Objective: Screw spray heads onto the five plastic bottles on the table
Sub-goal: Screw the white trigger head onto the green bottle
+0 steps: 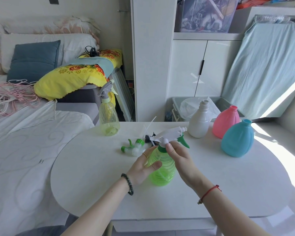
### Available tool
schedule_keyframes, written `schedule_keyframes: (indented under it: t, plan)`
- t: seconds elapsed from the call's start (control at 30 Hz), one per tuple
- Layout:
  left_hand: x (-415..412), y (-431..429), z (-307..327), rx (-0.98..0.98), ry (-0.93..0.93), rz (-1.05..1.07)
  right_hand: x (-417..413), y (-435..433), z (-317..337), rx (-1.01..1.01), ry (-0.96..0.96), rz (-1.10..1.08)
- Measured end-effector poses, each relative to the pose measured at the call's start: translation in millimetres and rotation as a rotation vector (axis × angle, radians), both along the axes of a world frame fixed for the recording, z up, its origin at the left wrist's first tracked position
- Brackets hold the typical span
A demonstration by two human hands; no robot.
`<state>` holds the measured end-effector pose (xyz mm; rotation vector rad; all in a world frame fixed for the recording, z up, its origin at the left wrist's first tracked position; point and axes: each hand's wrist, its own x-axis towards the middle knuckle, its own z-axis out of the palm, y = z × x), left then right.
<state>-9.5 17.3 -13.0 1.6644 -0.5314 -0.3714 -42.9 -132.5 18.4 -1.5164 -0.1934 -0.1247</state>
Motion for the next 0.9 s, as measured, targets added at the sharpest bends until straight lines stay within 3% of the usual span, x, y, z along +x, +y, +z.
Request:
schedule_keyframes:
  t: [0.63, 0.9]
  plan:
    - [-8.2, -1.9, 6.3, -0.02, 0.004, 0.051, -1.5, 2.4, 1.3, -0.01, -0.023, -0.029]
    - [-14.5, 4.3, 5.1, -0.054, 0.003, 0.115, -16.5, 0.4, -6.3, -0.262, 0.016, -0.156]
